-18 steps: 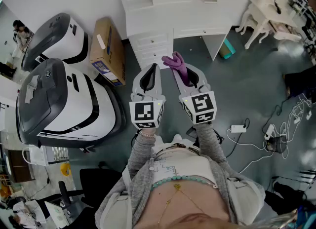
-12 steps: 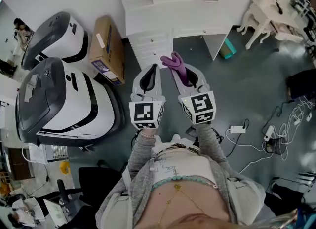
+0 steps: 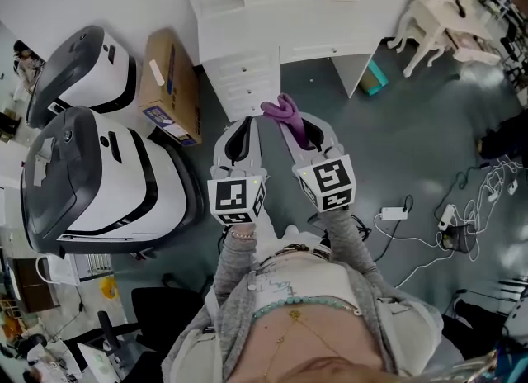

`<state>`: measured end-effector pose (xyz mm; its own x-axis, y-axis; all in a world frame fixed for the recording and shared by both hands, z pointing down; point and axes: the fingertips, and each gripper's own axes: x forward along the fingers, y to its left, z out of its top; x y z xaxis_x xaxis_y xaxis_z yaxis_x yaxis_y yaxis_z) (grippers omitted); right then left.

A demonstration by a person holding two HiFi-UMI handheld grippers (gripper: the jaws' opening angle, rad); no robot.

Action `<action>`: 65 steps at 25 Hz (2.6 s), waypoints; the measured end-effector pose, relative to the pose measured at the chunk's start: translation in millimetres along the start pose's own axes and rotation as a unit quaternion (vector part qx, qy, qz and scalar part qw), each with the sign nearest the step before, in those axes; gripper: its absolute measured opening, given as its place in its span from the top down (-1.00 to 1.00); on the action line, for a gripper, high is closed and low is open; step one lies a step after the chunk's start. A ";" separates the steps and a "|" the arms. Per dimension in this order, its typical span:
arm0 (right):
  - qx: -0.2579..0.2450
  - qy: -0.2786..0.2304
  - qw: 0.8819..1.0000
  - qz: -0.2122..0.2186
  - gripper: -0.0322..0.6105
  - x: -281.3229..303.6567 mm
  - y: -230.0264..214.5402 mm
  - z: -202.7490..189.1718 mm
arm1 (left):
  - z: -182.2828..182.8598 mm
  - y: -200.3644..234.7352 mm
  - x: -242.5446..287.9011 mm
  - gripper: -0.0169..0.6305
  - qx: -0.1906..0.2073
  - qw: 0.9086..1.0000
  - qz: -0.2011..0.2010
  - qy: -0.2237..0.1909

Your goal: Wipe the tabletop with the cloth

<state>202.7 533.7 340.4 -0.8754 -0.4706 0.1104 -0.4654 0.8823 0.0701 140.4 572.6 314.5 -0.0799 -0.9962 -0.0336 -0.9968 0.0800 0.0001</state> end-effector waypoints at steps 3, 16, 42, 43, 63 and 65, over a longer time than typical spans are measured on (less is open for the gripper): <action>0.002 -0.001 1.000 -0.005 0.60 17.1 -3.9 1.1 | -1.0 14.6 14.2 0.95 0.000 1.000 -0.004 -0.004; 0.000 0.015 1.000 -0.016 0.60 150.5 0.1 10.7 | -5.4 126.4 94.6 0.95 -0.011 0.999 -0.037 0.007; 0.008 0.024 1.000 -0.003 0.60 322.2 -138.5 10.9 | -20.0 199.5 298.9 0.95 -0.016 0.999 -0.027 0.017; 0.006 0.025 1.000 0.000 0.60 330.8 -149.1 11.0 | -20.5 201.2 312.3 0.95 -0.018 0.999 -0.023 0.018; 0.018 0.045 0.998 0.036 0.60 490.0 -235.1 6.2 | -49.4 291.4 464.0 0.95 -0.032 0.999 0.015 0.036; 0.018 0.051 0.998 0.027 0.60 514.8 -240.1 6.3 | -50.4 308.7 482.7 0.95 -0.034 0.999 0.005 0.034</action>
<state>-137.1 79.7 374.2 -0.8821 -0.4199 0.2136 -0.4247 0.9050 0.0250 -206.0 114.7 348.7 -0.0870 -0.9956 0.0346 -0.9937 0.0892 0.0676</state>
